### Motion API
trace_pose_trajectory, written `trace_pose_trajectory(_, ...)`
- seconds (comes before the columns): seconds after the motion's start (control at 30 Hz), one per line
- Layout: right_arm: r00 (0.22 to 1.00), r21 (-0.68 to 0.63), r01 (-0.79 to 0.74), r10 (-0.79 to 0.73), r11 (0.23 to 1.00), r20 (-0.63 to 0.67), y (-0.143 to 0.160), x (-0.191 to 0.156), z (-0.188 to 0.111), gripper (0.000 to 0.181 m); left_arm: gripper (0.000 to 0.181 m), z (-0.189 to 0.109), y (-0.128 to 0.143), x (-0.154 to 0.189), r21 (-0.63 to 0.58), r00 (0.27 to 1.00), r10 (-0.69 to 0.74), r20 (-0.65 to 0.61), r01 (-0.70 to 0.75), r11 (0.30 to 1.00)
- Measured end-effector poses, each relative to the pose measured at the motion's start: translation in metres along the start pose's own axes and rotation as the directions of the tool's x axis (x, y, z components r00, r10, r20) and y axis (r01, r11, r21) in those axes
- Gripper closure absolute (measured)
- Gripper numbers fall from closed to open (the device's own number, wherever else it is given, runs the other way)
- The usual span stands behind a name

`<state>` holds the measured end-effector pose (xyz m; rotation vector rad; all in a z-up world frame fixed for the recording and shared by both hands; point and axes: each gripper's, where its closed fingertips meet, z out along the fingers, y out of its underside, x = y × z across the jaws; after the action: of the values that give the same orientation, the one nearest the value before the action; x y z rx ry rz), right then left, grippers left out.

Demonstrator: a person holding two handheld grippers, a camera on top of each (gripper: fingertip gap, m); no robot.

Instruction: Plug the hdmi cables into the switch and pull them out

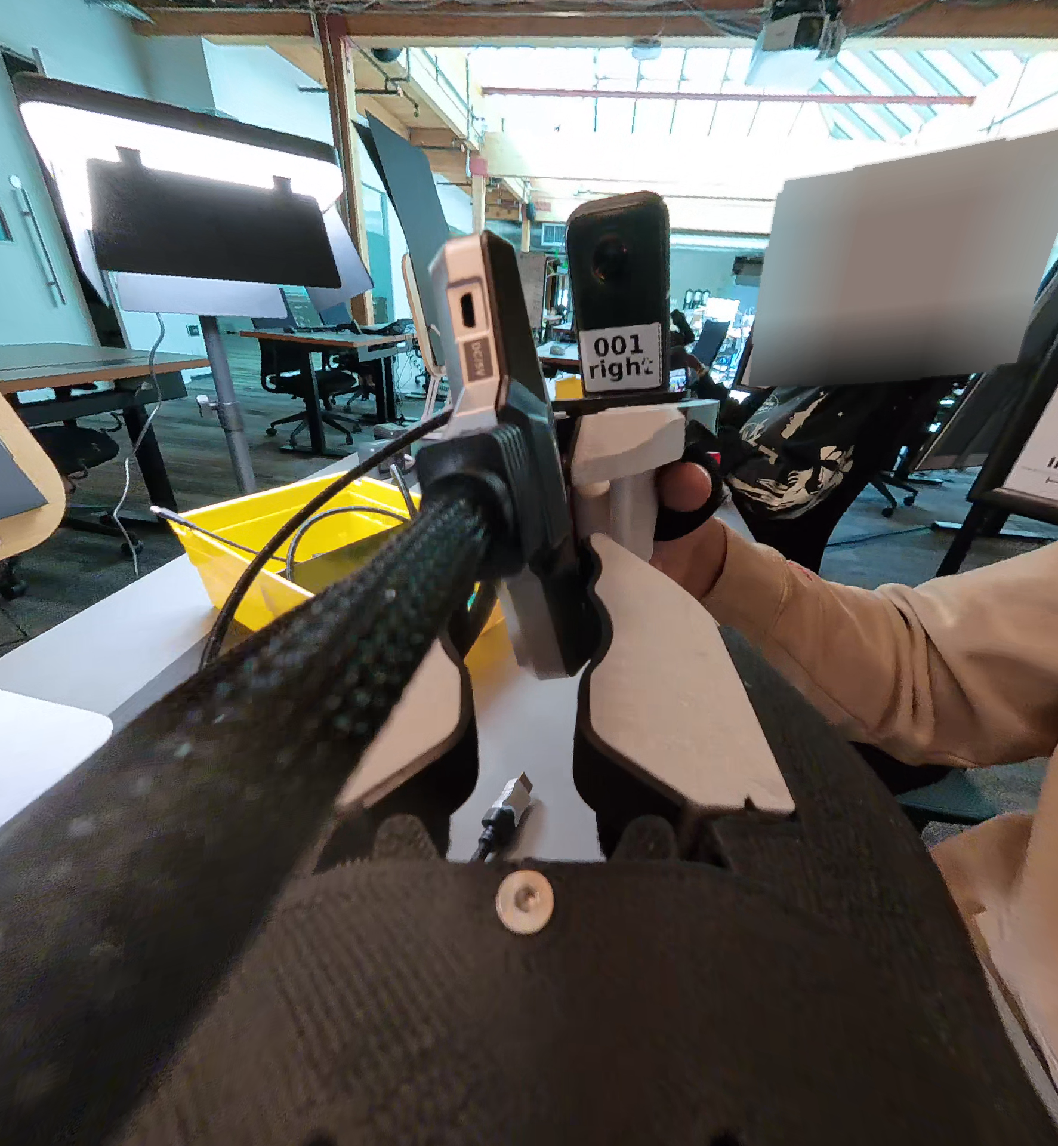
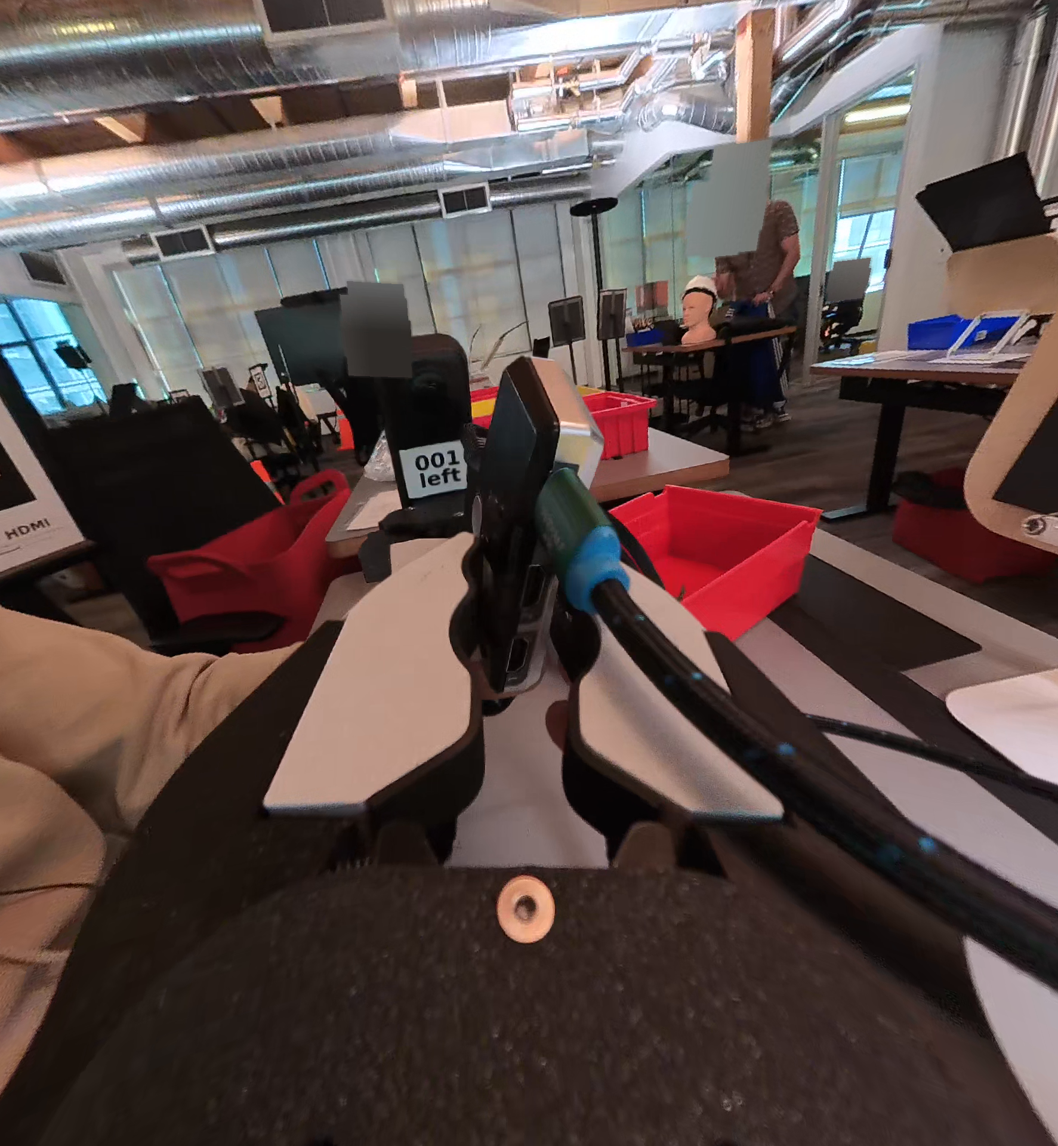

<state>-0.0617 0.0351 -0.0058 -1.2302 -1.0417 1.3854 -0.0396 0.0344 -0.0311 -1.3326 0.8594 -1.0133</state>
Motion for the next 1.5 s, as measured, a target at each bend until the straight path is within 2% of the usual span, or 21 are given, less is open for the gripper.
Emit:
trace_pose_trajectory(0.13,0.999,-0.014,0.033,-0.033,0.999,-0.025,-0.005,0.005,-0.01,0.158,0.146,-0.002,0.008,0.001,-0.083,0.998,-0.057,-0.025,0.055,0.995)
trace_pose_trajectory(0.3,0.993,0.031,0.048,-0.044,0.998,-0.107,-0.025,0.026,-0.044,0.158,0.144,-0.023,0.023,0.011,-0.275,0.988,-0.116,-0.102,0.084,0.958)
trace_pose_trajectory(0.4,0.993,0.031,0.056,-0.053,0.998,-0.109,-0.029,0.031,-0.058,0.157,0.144,-0.037,0.026,0.023,-0.361,0.991,-0.03,-0.13,-0.019,0.932)
trace_pose_trajectory(0.53,0.987,-0.001,0.099,-0.099,0.995,-0.127,-0.025,0.036,-0.064,0.157,0.148,-0.046,-0.012,0.034,-0.236,0.992,0.063,-0.112,-0.088,0.968)
trace_pose_trajectory(0.63,0.988,-0.015,0.108,-0.109,0.994,-0.11,-0.021,0.035,-0.064,0.158,0.15,-0.055,-0.038,0.027,-0.13,0.994,0.103,-0.025,-0.105,0.986)
trace_pose_trajectory(0.7,0.989,-0.052,0.128,-0.131,0.99,-0.065,-0.013,0.029,-0.059,0.158,0.15,-0.058,-0.046,0.017,-0.083,0.994,0.102,0.039,-0.099,0.992)
trace_pose_trajectory(0.77,0.988,-0.081,0.154,-0.155,0.985,-0.01,-0.002,0.02,-0.05,0.159,0.145,-0.053,-0.038,0.006,-0.101,0.994,0.085,0.074,-0.078,0.992)
trace_pose_trajectory(0.87,0.984,-0.095,0.162,-0.153,0.982,0.095,0.013,0.003,-0.032,0.159,0.13,-0.036,-0.007,0.002,-0.181,0.999,0.029,0.019,-0.025,0.983)
trace_pose_trajectory(0.93,0.975,-0.104,0.164,-0.145,0.981,0.167,0.024,-0.009,-0.022,0.159,0.131,-0.024,0.001,0.009,-0.166,0.999,-0.02,-0.048,0.012,0.986)
trace_pose_trajectory(1.0,0.966,-0.111,0.171,-0.145,0.979,0.213,0.032,-0.018,-0.014,0.158,0.143,-0.017,0.005,0.019,-0.182,0.993,-0.049,-0.109,0.029,0.983)
trace_pose_trajectory(1.1,0.958,-0.13,0.192,-0.158,0.973,0.238,0.04,-0.021,-0.011,0.159,0.159,-0.018,0.012,0.02,-0.251,0.994,-0.049,-0.102,0.022,0.968)
trace_pose_trajectory(1.23,0.957,-0.17,0.214,-0.171,0.962,0.236,0.045,-0.019,-0.014,0.159,0.159,-0.018,0.017,0.02,-0.307,0.994,-0.068,-0.082,0.04,0.951)
trace_pose_trajectory(1.4,0.963,-0.13,0.185,-0.154,0.974,0.222,0.03,-0.015,-0.029,0.156,0.159,-0.017,0.027,0.02,-0.356,0.993,-0.083,-0.083,0.048,0.933)
trace_pose_trajectory(1.5,0.964,-0.132,0.196,-0.166,0.972,0.21,0.03,-0.014,-0.028,0.165,0.159,-0.014,0.032,0.023,-0.373,0.992,-0.084,-0.094,0.043,0.927)
